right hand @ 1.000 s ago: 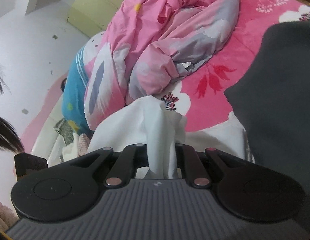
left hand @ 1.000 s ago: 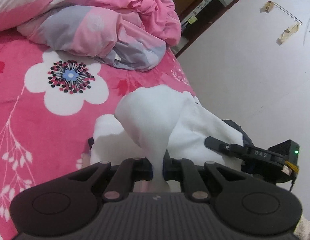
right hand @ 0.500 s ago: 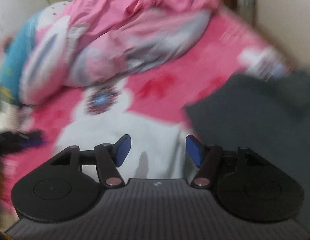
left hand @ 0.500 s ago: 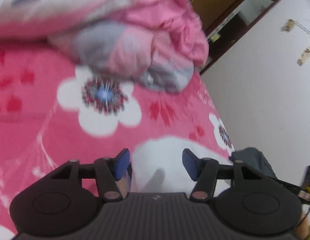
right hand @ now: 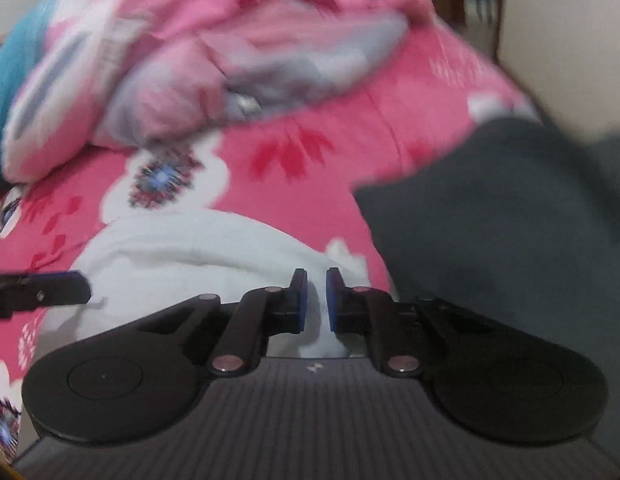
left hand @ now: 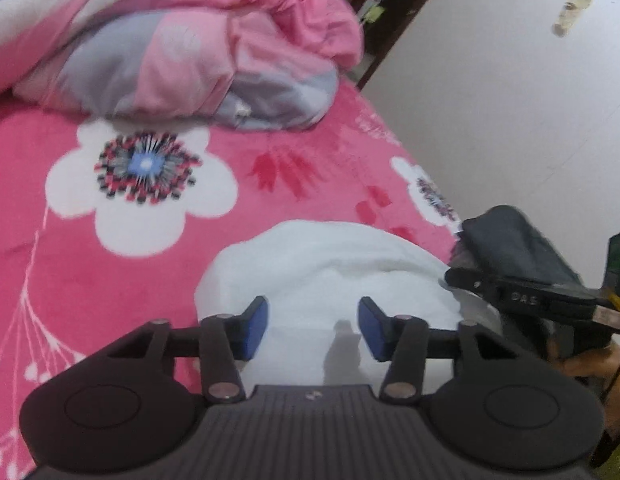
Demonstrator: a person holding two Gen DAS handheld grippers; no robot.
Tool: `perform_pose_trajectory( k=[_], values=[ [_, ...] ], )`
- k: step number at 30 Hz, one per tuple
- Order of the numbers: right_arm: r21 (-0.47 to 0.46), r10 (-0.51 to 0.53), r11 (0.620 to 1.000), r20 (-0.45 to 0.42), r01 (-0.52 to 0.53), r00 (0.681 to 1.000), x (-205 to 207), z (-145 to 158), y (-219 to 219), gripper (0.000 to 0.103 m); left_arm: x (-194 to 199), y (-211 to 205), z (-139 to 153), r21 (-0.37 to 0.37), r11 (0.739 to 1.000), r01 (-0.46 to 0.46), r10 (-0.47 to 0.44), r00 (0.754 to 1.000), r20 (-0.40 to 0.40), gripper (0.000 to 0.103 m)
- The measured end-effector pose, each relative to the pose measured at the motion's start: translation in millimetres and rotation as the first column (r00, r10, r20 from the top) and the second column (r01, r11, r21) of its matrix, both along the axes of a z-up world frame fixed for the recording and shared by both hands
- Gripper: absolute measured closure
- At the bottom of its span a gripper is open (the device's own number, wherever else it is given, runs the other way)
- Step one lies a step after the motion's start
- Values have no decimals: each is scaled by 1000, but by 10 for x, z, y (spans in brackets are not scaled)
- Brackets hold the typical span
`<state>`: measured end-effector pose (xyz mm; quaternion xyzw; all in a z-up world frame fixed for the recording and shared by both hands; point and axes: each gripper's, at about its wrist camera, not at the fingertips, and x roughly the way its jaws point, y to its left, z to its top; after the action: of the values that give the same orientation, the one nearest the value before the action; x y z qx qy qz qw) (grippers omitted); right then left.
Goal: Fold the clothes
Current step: 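Carry the shirt beside the dark grey folded clothes and release it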
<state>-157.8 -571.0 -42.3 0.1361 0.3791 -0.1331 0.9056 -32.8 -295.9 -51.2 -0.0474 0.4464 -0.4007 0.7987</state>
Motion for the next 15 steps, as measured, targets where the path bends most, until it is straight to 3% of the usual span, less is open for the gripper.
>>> perform_pose_trajectory(
  k=[4, 7, 9, 12, 15],
  values=[
    [-13, 44, 999, 50, -43, 998, -492, 441, 138, 95, -369, 107, 345, 15, 995, 103, -104, 992, 70, 42],
    [11, 92, 996, 16, -92, 996, -901, 567, 276, 95, -760, 179, 488, 50, 971, 232, -236, 968, 89, 42],
    [42, 118, 992, -42, -117, 992, -1091, 463, 383, 94, -1005, 182, 429, 94, 942, 322, -329, 941, 79, 42],
    [81, 134, 989, -135, -124, 982, -1202, 181, 482, 95, -1277, 134, 162, 198, 901, 386, -401, 915, 42, 43],
    [116, 120, 988, -204, -98, 972, -1182, -119, 472, 96, -1330, 104, -1, 300, 879, 370, -400, 916, 42, 46]
  ],
)
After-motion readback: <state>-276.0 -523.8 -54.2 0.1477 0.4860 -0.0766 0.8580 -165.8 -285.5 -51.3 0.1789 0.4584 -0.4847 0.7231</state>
